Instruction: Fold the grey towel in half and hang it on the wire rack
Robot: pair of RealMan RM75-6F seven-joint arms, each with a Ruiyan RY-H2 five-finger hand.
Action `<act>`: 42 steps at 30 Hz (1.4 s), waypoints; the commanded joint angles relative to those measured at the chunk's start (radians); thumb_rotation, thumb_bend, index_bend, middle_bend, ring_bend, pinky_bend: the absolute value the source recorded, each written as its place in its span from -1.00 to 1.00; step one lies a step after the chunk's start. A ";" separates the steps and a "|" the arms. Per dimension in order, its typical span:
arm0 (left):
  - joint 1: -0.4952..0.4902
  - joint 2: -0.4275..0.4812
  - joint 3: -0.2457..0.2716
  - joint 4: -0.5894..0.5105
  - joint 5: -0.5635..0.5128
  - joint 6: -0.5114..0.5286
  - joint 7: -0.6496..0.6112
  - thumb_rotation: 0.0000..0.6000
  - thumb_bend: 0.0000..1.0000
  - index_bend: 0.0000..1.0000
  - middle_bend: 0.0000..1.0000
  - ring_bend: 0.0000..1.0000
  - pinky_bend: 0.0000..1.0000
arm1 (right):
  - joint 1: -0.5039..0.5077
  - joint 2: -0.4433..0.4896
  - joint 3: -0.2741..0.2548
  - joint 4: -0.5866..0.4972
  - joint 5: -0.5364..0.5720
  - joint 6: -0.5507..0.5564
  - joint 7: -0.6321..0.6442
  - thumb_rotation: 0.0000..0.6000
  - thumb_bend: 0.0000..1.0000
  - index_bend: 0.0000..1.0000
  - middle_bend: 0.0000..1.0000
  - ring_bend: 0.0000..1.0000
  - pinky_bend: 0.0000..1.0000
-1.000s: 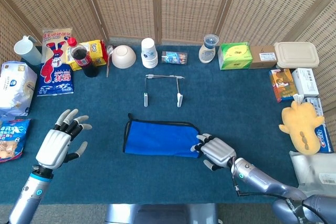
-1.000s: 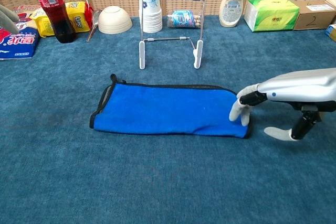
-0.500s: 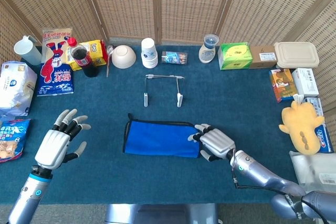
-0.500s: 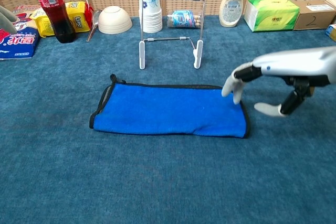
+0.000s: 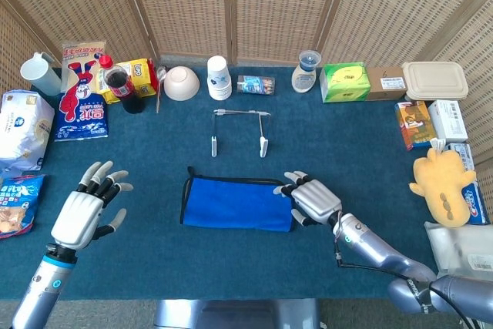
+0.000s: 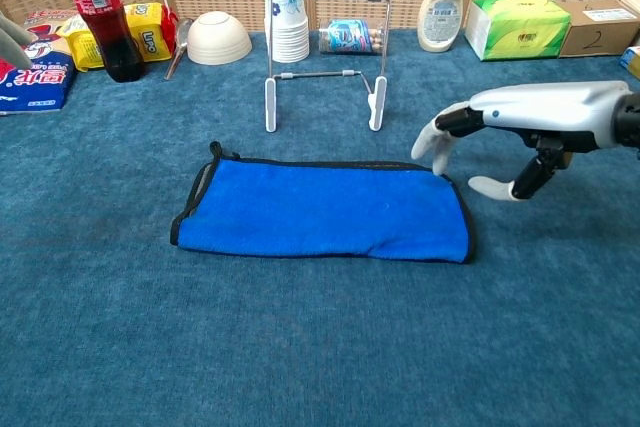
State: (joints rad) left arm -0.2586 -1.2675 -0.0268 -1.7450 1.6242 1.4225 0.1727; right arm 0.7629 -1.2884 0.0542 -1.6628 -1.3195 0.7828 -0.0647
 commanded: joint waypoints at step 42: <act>-0.124 0.015 0.030 0.170 0.088 -0.174 0.162 1.00 -0.52 -0.70 -0.69 -0.89 -1.00 | -0.306 0.229 -0.012 -0.137 -0.033 0.403 0.064 1.00 0.01 -0.70 -0.49 -0.94 -1.00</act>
State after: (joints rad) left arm -0.3796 -1.2506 0.0023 -1.5787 1.7102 1.2513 0.3328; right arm 0.4662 -1.0658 0.0464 -1.7939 -1.3477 1.1766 -0.0037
